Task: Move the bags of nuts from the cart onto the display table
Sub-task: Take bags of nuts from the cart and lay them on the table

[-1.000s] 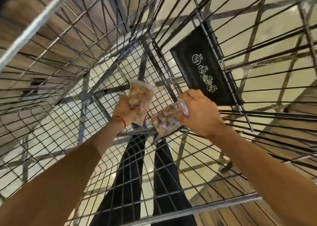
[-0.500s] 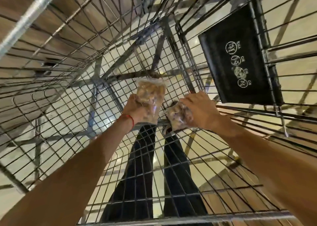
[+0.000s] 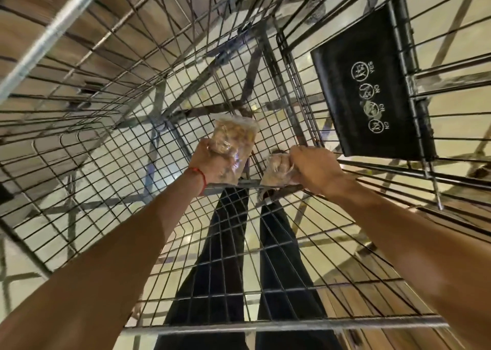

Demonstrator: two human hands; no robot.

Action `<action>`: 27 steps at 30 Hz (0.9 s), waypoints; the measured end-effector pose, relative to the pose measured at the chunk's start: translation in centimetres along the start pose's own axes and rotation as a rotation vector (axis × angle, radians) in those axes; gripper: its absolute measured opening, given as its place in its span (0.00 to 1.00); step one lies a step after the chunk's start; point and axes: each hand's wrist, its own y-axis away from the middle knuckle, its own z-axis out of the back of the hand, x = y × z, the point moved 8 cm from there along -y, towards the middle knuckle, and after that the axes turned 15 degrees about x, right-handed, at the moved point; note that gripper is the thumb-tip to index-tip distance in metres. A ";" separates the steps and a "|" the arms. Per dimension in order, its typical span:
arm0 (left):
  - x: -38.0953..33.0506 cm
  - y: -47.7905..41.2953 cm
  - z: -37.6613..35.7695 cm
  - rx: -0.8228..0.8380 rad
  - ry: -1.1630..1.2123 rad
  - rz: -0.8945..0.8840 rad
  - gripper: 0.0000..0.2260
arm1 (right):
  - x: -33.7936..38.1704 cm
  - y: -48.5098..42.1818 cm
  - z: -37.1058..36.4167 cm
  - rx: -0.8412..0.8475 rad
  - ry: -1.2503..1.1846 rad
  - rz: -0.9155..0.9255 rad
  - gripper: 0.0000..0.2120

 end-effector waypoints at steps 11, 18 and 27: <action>1.9 1.7 0.2 0.028 0.266 0.105 0.14 | -1.0 1.5 -0.8 -0.039 -0.960 -0.134 0.26; 0.8 7.7 -0.2 0.149 0.352 0.046 0.13 | 1.3 6.2 -0.7 -0.055 -1.468 -0.038 0.22; 0.8 18.8 1.2 0.035 0.474 -0.093 0.09 | 5.9 15.1 2.4 0.030 -1.640 0.186 0.16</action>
